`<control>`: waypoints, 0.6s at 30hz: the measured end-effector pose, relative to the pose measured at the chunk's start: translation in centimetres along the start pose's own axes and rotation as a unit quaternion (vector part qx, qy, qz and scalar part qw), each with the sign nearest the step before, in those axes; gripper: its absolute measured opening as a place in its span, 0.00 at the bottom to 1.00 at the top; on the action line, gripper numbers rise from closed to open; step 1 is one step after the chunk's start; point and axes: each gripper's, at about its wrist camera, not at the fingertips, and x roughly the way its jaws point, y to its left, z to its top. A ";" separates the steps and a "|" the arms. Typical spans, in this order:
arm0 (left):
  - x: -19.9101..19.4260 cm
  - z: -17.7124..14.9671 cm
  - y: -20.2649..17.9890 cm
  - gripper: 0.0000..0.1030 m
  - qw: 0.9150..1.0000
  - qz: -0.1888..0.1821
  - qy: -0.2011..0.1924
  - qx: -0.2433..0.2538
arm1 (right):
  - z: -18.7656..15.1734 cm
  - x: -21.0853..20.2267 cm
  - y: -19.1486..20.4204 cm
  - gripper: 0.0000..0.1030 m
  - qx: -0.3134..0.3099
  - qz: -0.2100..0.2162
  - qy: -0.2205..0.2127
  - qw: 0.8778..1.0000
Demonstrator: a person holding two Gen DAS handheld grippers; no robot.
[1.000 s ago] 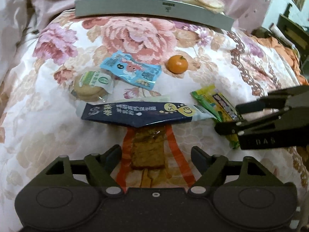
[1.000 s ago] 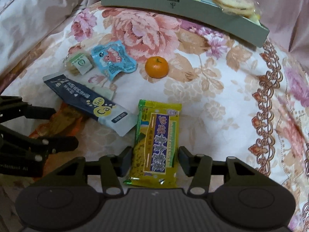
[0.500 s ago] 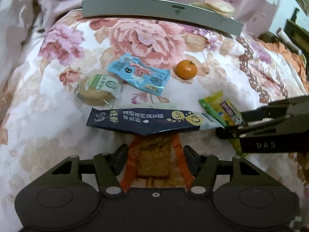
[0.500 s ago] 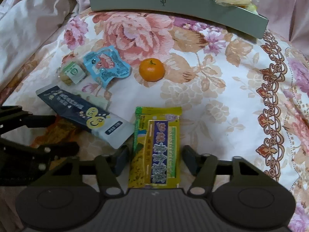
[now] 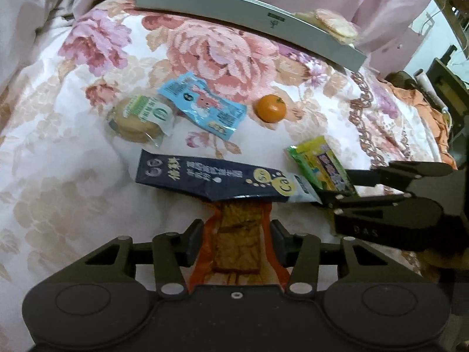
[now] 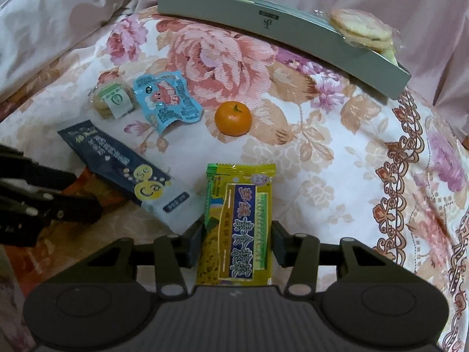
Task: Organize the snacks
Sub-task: 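Close the left gripper on the orange packet while the right gripper holds the yellow packet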
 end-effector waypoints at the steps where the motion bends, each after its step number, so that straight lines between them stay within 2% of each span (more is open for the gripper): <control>1: 0.0 -0.1 -0.1 0.48 1.000 -0.005 0.003 -0.002 | 0.0 0.0 -0.2 0.51 0.005 0.001 0.000 1.000; 11: 0.3 -0.5 0.2 0.48 0.994 -0.086 0.039 -0.062 | 0.1 -0.2 -2.3 0.51 0.057 0.002 -0.002 0.998; 18: 0.7 -0.6 0.4 0.48 0.985 -0.130 0.060 -0.100 | 0.1 -1.0 -4.4 0.51 0.110 0.014 -0.021 0.994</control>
